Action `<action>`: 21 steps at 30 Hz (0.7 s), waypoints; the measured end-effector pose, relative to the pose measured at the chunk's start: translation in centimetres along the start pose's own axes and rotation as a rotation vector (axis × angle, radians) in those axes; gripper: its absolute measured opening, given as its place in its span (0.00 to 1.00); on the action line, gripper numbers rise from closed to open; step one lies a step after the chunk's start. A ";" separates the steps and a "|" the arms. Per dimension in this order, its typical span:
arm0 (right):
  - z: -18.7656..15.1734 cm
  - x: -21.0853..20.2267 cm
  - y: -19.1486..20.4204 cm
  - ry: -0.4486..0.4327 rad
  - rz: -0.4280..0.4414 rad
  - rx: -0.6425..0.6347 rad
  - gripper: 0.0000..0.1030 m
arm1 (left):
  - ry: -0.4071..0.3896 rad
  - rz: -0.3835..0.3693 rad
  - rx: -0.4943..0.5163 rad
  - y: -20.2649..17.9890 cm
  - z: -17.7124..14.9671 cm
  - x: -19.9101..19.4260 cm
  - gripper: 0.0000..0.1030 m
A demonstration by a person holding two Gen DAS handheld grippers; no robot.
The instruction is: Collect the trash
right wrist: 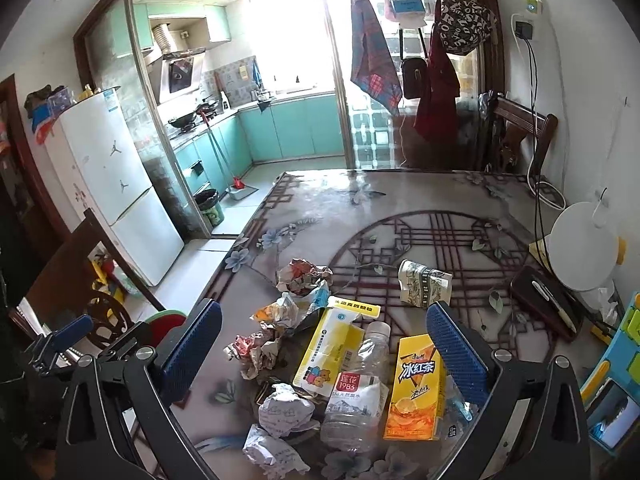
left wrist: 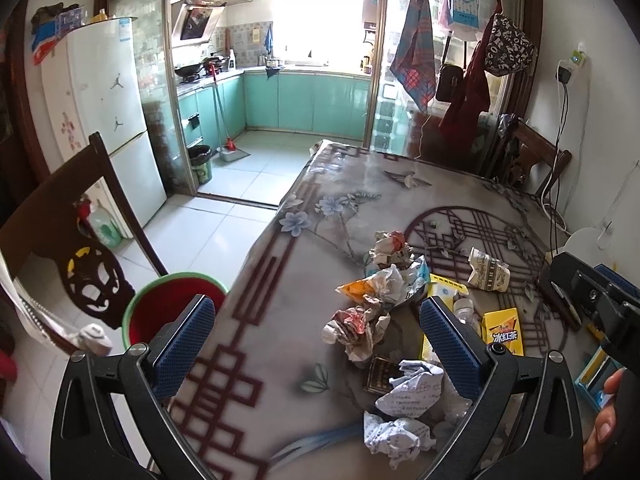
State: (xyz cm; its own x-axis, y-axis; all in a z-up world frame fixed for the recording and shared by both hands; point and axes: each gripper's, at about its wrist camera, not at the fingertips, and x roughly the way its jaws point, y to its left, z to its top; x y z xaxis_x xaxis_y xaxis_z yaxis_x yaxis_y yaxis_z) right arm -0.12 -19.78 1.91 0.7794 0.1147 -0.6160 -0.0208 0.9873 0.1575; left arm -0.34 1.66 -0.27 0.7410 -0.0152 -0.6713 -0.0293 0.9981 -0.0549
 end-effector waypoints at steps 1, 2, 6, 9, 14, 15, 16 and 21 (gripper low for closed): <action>0.0 0.1 0.1 0.003 -0.006 -0.006 1.00 | 0.004 -0.004 -0.004 0.2 0.0 0.1 1.00; 0.0 0.1 0.2 0.003 -0.008 -0.010 1.00 | 0.004 -0.007 -0.007 0.2 0.0 0.1 1.00; 0.0 0.0 0.5 -0.003 -0.005 -0.009 1.00 | 0.007 -0.002 0.006 0.3 -0.1 0.0 1.00; 0.1 0.0 0.8 -0.007 -0.007 -0.019 1.00 | 0.011 0.000 0.002 0.5 -0.1 0.1 1.00; 0.1 0.0 1.2 -0.010 -0.008 -0.024 1.00 | 0.014 -0.005 0.008 0.7 -0.2 0.1 1.00; 0.1 0.0 1.2 -0.008 -0.009 -0.025 1.00 | 0.015 -0.004 0.010 0.7 -0.2 0.2 1.00; 0.1 0.0 1.2 -0.008 -0.010 -0.026 1.00 | 0.016 -0.004 0.011 0.7 -0.2 0.2 1.00; 0.1 -0.1 1.4 -0.015 -0.013 -0.028 1.00 | 0.011 -0.006 0.013 0.7 -0.1 0.1 1.00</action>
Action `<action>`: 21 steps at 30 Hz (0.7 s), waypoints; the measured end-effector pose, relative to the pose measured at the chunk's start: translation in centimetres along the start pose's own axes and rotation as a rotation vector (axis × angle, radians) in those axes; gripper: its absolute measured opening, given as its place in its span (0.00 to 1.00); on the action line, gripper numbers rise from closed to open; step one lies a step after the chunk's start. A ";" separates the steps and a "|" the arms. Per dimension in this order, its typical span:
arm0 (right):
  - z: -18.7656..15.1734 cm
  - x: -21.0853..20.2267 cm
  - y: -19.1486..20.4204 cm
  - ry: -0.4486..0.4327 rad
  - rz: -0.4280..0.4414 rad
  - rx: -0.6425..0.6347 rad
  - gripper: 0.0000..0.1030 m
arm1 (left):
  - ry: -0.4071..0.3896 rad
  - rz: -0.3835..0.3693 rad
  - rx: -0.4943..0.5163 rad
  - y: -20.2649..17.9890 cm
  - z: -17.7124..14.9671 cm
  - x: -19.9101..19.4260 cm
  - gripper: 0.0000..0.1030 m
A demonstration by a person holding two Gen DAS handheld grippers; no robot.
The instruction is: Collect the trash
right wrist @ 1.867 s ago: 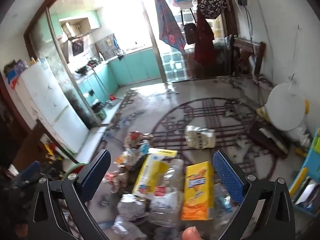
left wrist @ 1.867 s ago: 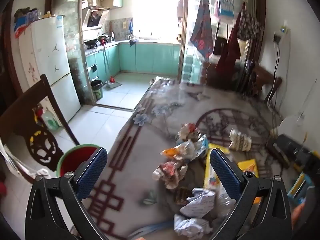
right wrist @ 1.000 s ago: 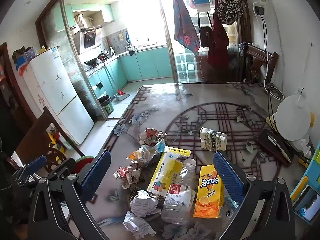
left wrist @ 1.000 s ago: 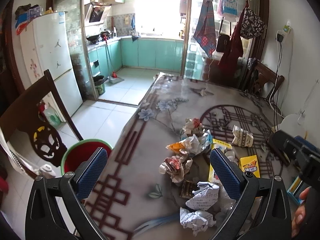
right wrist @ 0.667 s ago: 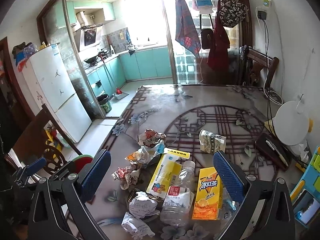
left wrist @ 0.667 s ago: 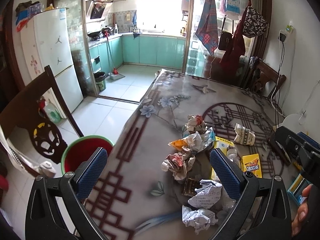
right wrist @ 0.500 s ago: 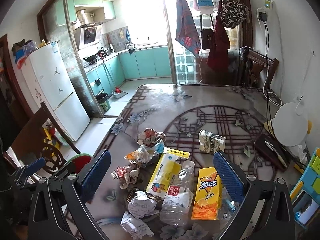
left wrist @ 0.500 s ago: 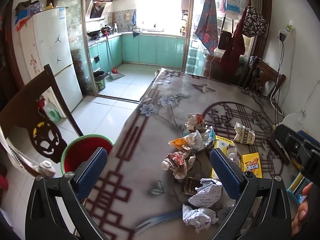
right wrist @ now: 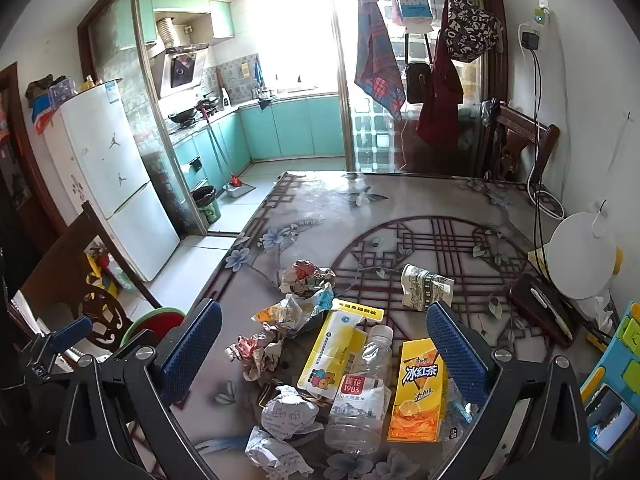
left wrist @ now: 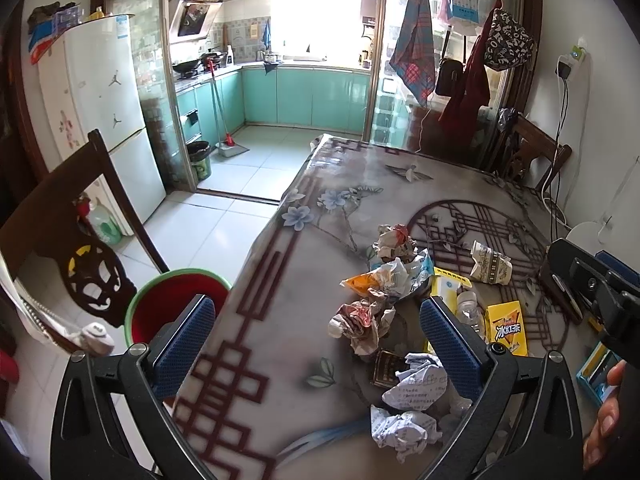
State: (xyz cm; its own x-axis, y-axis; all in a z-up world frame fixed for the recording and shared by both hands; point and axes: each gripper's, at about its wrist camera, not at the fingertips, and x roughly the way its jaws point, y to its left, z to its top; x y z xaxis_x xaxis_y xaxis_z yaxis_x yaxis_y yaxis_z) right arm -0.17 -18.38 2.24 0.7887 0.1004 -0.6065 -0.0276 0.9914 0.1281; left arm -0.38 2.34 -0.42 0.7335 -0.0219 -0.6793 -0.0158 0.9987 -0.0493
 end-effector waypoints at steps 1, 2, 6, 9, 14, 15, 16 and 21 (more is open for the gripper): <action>0.0 0.0 0.1 -0.002 -0.001 -0.001 1.00 | -0.002 0.000 0.003 0.0 0.0 0.0 1.00; 0.1 0.0 0.2 -0.003 -0.003 -0.002 1.00 | -0.002 -0.001 0.003 0.0 0.1 -0.1 1.00; 0.1 0.0 0.4 -0.003 -0.007 -0.008 1.00 | -0.004 0.004 0.010 0.0 0.2 -0.2 1.00; 0.1 0.0 0.5 -0.002 -0.007 -0.006 1.00 | 0.005 0.014 0.012 0.1 0.1 0.0 1.00; 0.1 0.0 0.5 -0.003 -0.007 -0.007 1.00 | 0.010 0.017 0.010 0.4 0.2 -0.1 1.00; 0.1 0.0 0.5 -0.003 -0.008 -0.007 1.00 | 0.009 0.017 0.011 0.4 0.2 -0.1 1.00; 0.1 0.1 0.5 -0.002 -0.008 -0.008 1.00 | 0.009 0.017 0.011 0.4 0.3 -0.1 1.00; 0.2 0.1 0.5 -0.002 -0.009 -0.006 1.00 | 0.011 0.020 0.013 0.4 0.3 -0.1 1.00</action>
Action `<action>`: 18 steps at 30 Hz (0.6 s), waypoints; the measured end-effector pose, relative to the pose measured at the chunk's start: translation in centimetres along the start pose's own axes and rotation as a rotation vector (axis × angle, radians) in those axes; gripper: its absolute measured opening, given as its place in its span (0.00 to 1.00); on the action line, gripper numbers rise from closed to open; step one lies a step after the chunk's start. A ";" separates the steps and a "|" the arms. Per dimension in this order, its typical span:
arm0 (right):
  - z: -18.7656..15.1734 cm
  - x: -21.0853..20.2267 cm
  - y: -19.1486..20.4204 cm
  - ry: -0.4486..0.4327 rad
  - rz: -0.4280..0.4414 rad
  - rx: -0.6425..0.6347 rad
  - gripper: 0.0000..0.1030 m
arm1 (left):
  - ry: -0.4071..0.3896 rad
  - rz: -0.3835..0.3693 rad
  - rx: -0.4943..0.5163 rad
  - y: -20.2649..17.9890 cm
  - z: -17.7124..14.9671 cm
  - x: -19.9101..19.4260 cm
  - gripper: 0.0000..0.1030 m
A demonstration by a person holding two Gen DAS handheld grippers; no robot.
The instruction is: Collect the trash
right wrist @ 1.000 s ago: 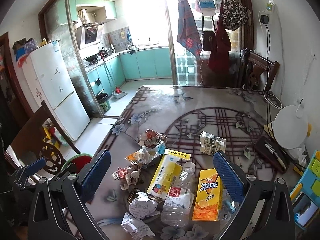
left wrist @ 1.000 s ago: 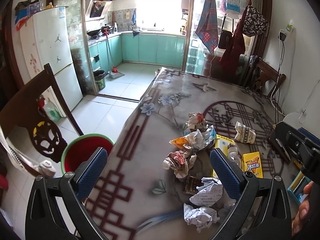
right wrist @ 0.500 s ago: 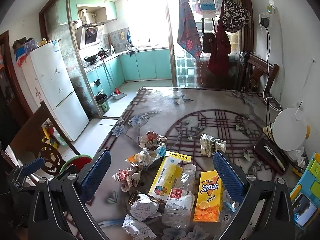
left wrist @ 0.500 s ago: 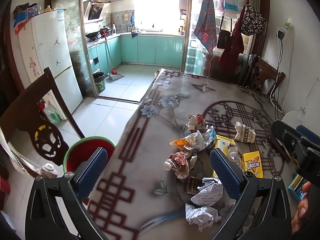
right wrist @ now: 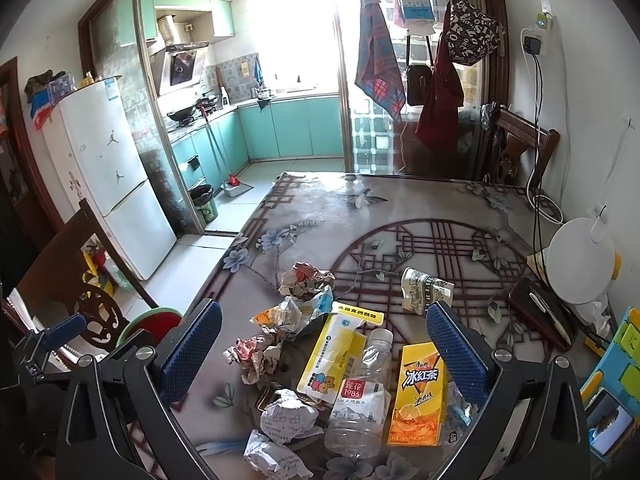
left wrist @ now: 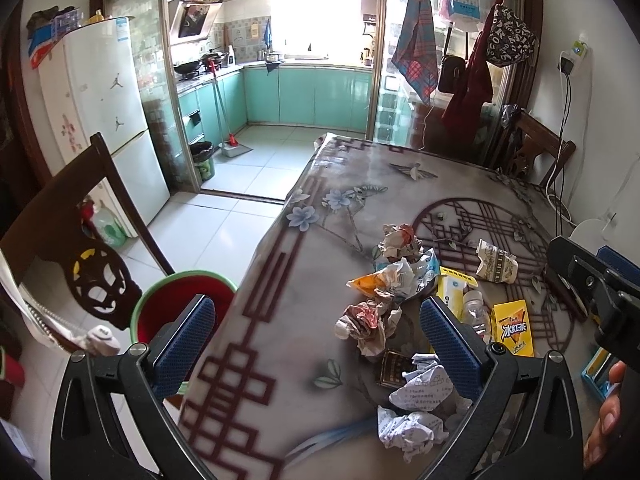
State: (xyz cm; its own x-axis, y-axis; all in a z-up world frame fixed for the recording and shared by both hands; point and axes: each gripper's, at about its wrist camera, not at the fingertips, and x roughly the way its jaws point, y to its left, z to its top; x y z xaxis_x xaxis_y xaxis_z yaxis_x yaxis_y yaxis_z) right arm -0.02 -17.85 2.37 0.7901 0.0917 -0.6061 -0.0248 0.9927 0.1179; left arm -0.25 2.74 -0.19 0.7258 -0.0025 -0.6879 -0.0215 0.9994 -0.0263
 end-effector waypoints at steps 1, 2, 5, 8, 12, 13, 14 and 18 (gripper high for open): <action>0.0 0.0 0.0 0.000 0.000 0.000 1.00 | 0.000 0.000 0.001 0.0 0.1 0.0 1.00; 0.0 0.0 0.0 0.000 -0.001 0.000 1.00 | -0.001 0.000 0.000 -0.1 0.1 0.1 1.00; 0.0 0.1 0.0 0.002 -0.001 0.003 1.00 | -0.007 0.003 0.000 -0.1 0.3 0.1 1.00; 0.2 0.3 -0.4 0.003 -0.004 0.008 1.00 | -0.009 0.008 0.002 -0.3 0.5 0.1 1.00; 0.2 0.6 -1.1 0.010 -0.011 0.018 1.00 | -0.011 0.011 0.003 -0.5 0.7 0.1 1.00; 0.2 0.6 -1.3 0.012 -0.013 0.020 1.00 | -0.010 0.010 0.003 -0.4 0.7 0.1 1.00; 0.2 0.6 -1.5 0.014 -0.015 0.022 1.00 | -0.010 0.010 0.003 -0.4 0.7 0.1 1.00; -0.2 1.1 -2.1 0.029 -0.026 0.024 1.00 | -0.005 0.013 0.005 -0.6 0.7 0.2 1.00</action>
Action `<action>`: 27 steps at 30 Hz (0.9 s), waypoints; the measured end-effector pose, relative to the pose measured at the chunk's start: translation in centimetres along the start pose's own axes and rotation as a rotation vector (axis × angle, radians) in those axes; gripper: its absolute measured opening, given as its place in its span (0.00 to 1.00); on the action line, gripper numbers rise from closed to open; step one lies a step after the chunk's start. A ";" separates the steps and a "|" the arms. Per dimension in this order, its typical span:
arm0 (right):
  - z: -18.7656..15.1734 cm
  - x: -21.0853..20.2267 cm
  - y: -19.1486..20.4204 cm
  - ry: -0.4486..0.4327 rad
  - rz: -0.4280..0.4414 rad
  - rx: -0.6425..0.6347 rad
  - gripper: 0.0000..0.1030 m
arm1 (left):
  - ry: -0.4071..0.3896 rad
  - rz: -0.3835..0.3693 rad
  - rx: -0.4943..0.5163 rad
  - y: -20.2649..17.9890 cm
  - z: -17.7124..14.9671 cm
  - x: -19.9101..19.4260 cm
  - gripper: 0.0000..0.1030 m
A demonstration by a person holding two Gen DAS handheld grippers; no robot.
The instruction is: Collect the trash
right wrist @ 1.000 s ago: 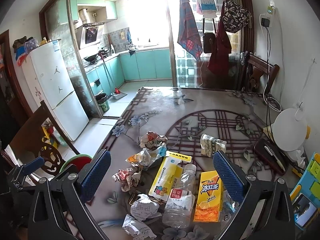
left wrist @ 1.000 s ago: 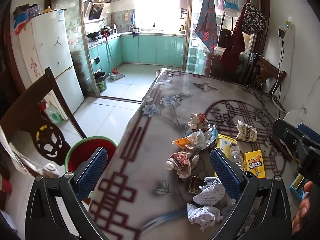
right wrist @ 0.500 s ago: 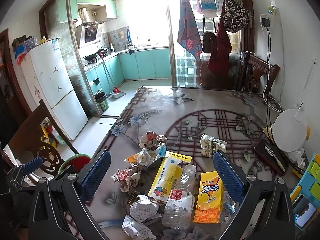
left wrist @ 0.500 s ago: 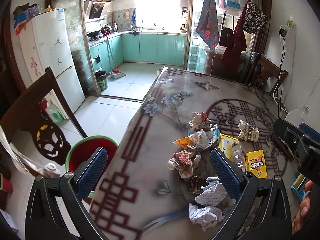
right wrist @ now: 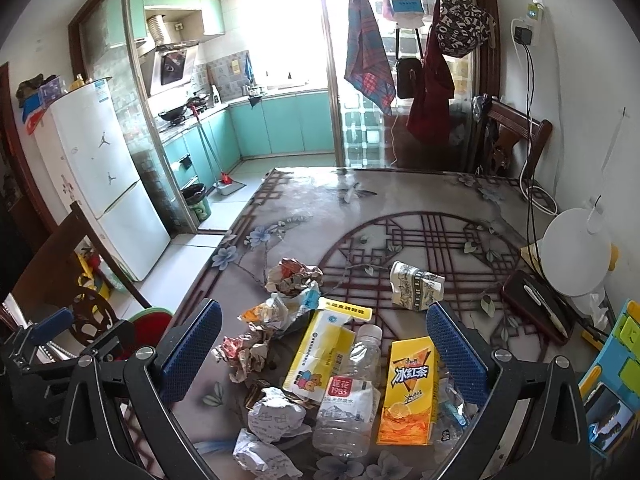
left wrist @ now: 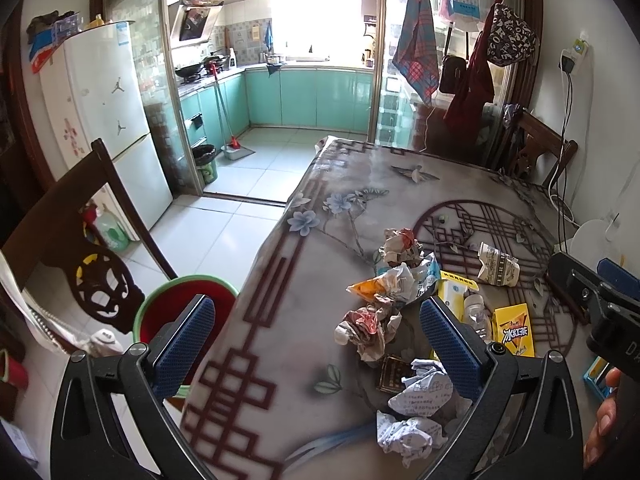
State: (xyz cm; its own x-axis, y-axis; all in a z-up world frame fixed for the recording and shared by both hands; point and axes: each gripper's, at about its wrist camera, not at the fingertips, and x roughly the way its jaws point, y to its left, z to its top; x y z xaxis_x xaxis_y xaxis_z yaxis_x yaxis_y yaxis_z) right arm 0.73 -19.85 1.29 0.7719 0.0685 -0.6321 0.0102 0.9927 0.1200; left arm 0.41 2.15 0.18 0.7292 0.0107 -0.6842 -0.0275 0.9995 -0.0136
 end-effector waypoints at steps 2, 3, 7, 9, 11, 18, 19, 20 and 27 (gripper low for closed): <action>-0.2 0.2 -0.5 0.011 -0.011 0.004 1.00 | 0.003 0.002 0.000 -0.1 0.0 0.1 1.00; -0.2 0.3 -0.8 0.015 -0.015 0.007 1.00 | 0.005 0.003 0.000 -0.2 0.0 0.2 1.00; -0.6 0.7 -2.0 0.028 -0.040 0.002 1.00 | 0.022 -0.015 0.003 -0.8 -0.3 0.9 1.00; -0.9 0.8 -2.7 0.037 -0.065 -0.010 1.00 | 0.061 -0.056 0.012 -1.4 -1.0 2.1 1.00; -1.3 1.0 -4.0 0.052 -0.096 -0.007 1.00 | 0.122 -0.097 0.033 -2.2 -2.2 3.7 1.00; -2.4 1.2 -7.5 0.094 -0.131 0.049 1.00 | 0.335 -0.250 0.168 -7.5 -7.6 9.5 0.88; -2.5 1.1 -7.6 0.098 -0.126 0.048 1.00 | 0.363 -0.272 0.183 -8.3 -8.3 10.1 0.77; -2.6 1.1 -7.6 0.103 -0.118 0.045 1.00 | 0.376 -0.303 0.177 -8.6 -8.6 10.4 0.67; -3.8 1.9 -6.9 0.184 0.013 0.044 0.97 | 0.357 -0.362 0.144 -8.3 -7.5 8.4 0.45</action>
State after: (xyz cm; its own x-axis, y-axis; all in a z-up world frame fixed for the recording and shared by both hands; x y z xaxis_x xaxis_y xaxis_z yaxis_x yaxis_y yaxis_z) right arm -0.24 -26.16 -3.66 0.6426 0.1026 -0.7593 0.0320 0.9865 0.1605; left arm 1.67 -6.23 -10.92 0.3956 -0.3217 -0.8603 0.2957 0.9314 -0.2123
